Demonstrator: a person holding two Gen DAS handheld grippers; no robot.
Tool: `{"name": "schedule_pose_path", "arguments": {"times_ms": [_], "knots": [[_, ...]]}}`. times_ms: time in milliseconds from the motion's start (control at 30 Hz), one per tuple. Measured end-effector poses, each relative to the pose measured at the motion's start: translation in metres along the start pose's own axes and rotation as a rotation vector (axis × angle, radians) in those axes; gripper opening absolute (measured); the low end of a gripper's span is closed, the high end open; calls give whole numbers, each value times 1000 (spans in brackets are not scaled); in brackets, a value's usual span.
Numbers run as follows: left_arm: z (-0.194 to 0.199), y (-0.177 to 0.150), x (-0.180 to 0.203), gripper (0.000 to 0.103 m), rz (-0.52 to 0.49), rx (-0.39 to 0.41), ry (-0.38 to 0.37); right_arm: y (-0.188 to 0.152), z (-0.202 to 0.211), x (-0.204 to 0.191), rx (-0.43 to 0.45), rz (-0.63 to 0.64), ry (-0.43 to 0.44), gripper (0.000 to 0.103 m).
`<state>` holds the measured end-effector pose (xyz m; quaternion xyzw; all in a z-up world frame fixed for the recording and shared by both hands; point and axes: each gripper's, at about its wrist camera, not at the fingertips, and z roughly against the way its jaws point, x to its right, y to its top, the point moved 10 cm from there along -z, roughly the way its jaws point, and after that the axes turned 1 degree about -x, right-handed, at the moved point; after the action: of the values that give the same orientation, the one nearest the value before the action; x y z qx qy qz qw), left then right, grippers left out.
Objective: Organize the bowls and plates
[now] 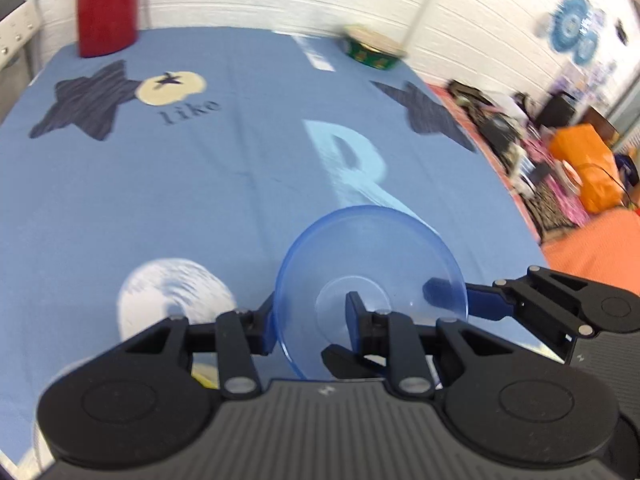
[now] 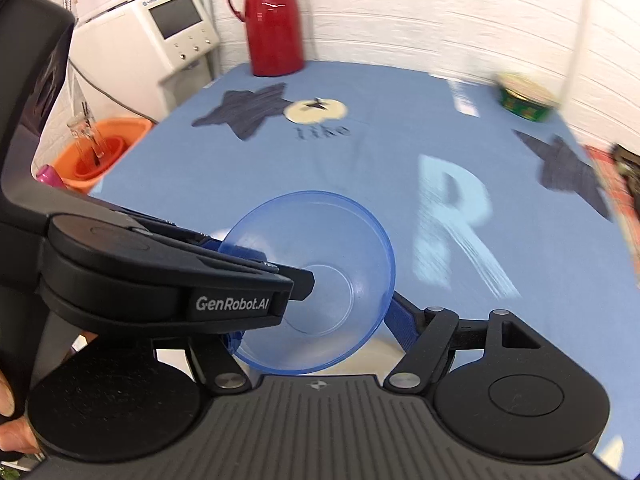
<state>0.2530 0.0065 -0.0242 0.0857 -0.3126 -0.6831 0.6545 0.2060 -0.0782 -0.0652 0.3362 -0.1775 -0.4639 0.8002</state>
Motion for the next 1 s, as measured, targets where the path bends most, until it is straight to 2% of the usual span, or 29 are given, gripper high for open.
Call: {"name": "schedule_pose_path", "arguments": {"times_ms": [100,233,433,467,533,567,733,867,1000], "knots": [[-3,-24,28,22,-45,-19,-5,-26,13,11,-10,-17,-24,59],[-14,-47,40,22,-79,-38,27,-50,11,18,-28,-42,-18,59],[-28,-54,42,24,-74,-58,24,-63,6,26,-25,-54,-2,59],[-28,-53,43,28,-76,-50,27,-64,8,27,-26,-59,6,59],[-28,-52,44,59,-65,-44,14,-66,11,29,-26,-72,13,57],[-26,-50,46,64,-60,-40,-9,-66,13,30,-22,-76,11,58],[-11,-40,48,67,-92,28,13,-62,24,37,23,-105,17,57],[5,-31,40,68,-68,71,-7,-58,36,49,78,-135,-5,57],[18,-25,29,69,-57,124,19,-59,45,59,134,-182,-9,57]]}}
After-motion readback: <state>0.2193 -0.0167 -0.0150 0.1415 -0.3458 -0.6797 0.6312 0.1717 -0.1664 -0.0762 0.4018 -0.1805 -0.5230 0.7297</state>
